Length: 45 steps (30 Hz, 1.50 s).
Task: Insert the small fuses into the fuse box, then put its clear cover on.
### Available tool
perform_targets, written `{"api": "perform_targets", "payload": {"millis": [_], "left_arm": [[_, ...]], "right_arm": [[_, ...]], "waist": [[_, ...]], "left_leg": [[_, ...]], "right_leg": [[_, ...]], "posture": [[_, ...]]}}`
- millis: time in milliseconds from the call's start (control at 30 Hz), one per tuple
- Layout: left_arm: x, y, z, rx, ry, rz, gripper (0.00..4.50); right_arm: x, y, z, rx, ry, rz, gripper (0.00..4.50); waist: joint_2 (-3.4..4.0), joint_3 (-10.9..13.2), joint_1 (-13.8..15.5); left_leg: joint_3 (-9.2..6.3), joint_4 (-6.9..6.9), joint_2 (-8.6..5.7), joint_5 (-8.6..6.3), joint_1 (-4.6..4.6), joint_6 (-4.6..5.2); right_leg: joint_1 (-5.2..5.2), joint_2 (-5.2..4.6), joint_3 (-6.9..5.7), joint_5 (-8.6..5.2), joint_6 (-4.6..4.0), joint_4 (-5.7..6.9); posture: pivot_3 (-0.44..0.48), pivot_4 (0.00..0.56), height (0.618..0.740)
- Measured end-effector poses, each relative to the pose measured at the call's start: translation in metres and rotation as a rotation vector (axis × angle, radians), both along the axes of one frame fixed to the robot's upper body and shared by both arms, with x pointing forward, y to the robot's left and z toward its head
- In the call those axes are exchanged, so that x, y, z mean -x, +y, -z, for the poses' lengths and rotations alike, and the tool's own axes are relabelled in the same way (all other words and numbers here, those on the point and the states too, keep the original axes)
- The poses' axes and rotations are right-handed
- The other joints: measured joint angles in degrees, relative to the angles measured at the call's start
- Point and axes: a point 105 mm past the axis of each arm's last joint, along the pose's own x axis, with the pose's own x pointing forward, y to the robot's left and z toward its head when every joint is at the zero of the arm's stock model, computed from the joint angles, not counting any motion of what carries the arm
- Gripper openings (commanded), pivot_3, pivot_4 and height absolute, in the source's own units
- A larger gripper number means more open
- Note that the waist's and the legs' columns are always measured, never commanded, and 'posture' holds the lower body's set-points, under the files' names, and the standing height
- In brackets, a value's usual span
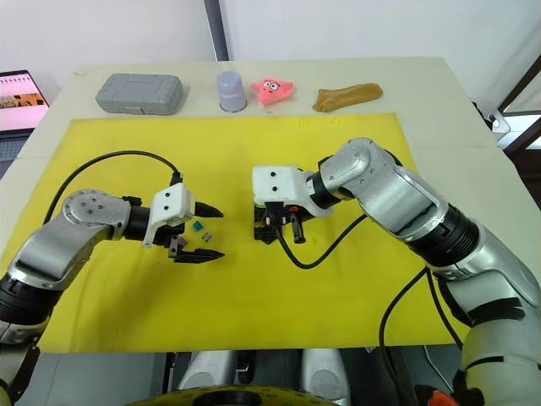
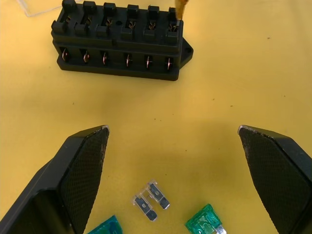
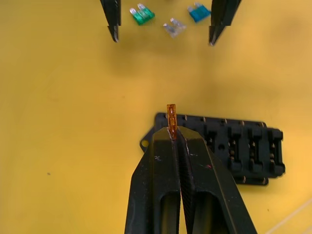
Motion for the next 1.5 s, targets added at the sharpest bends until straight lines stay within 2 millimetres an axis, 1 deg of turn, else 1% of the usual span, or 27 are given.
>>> {"api": "perform_targets", "payload": {"millis": [800,1000,1500], "left_arm": [[-0.001,-0.002,0.001,-0.003,-0.007,0.000,4.45],[-0.001,-0.002,0.001,-0.004,-0.008,0.000,4.45],[-0.001,-0.002,0.001,-0.007,-0.013,-0.001,4.45]], "right_arm": [[-0.001,-0.003,0.007,0.039,0.007,0.015,0.00],[-0.001,-0.005,0.012,0.048,0.011,0.023,0.00],[-0.003,-0.005,0.017,0.057,0.004,0.031,0.00]], "waist": [[0.00,0.0,0.0],[0.00,0.0,0.0],[0.00,0.0,0.0]], "left_leg": [[0.00,0.01,0.00,0.02,0.00,-0.04],[0.00,0.01,-0.01,0.02,0.00,-0.04],[0.00,0.02,-0.01,0.03,0.01,-0.06]], "right_leg": [[0.00,0.00,0.00,0.00,0.00,0.01],[0.00,0.00,0.00,0.00,0.00,0.02],[0.00,0.01,-0.01,0.00,0.00,0.03]], "posture": [[0.000,0.150,0.731],[0.000,0.150,0.731],[0.000,0.150,0.731]]}}
